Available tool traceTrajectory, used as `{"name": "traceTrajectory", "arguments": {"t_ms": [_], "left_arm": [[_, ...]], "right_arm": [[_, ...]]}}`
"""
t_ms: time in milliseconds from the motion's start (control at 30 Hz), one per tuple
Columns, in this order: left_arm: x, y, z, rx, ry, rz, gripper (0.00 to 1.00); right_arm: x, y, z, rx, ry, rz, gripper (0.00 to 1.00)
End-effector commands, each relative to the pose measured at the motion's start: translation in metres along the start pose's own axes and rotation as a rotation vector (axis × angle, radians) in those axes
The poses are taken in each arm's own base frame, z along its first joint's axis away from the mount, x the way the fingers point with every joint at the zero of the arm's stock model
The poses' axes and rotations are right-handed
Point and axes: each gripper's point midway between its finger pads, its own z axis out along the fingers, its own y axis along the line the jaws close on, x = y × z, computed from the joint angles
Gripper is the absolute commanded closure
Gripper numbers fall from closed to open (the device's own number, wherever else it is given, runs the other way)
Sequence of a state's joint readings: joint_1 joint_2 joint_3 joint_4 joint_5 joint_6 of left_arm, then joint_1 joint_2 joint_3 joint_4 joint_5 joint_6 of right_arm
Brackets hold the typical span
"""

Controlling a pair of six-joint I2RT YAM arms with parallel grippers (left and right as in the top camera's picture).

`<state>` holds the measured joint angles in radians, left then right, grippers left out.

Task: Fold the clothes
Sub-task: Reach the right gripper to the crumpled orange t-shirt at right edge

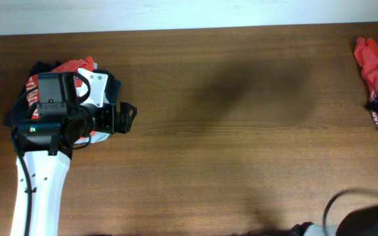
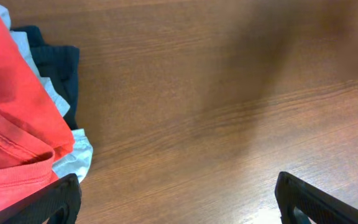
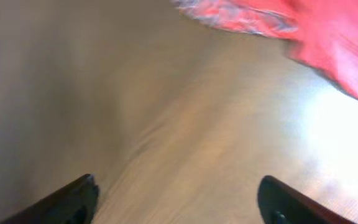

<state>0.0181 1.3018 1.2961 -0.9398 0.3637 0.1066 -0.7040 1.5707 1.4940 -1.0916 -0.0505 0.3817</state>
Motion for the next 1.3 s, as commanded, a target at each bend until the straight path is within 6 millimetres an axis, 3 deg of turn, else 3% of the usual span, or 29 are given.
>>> {"name": "traceTrajectory", "arguments": {"t_ms": [0, 167, 300, 433, 700, 1067, 1233, 1267], "left_arm": [[-0.006, -0.004, -0.005, 0.019, -0.018, -0.008, 0.01], [-0.006, -0.004, -0.005, 0.016, -0.018, -0.008, 0.01], [-0.006, -0.003, -0.005, 0.011, -0.018, -0.008, 0.01], [-0.006, -0.003, -0.005, 0.011, -0.018, -0.008, 0.01], [-0.006, -0.003, -0.005, 0.011, -0.018, -0.008, 0.01], [-0.005, -0.003, -0.005, 0.011, -0.017, -0.008, 0.01], [-0.005, -0.003, -0.005, 0.012, -0.017, -0.008, 0.01], [-0.005, -0.003, -0.005, 0.012, -0.017, -0.008, 0.01]], "right_arm": [[-0.016, -0.052, 0.028, 0.126, 0.031, 0.151, 0.18], [-0.020, -0.106, 0.086, 0.259, 0.114, 0.235, 0.18], [-0.023, -0.126, 0.126, 0.282, 0.143, 0.233, 0.19], [-0.036, -0.134, 0.140, 0.281, 0.101, 0.228, 0.19], [-0.063, -0.147, 0.148, 0.272, -0.003, 0.256, 0.31], [-0.054, -0.148, 0.191, 0.259, 0.042, 0.261, 0.35], [-0.056, -0.149, 0.194, 0.257, 0.033, 0.260, 0.62], [-0.056, -0.149, 0.194, 0.256, 0.034, 0.261, 0.74]]}}
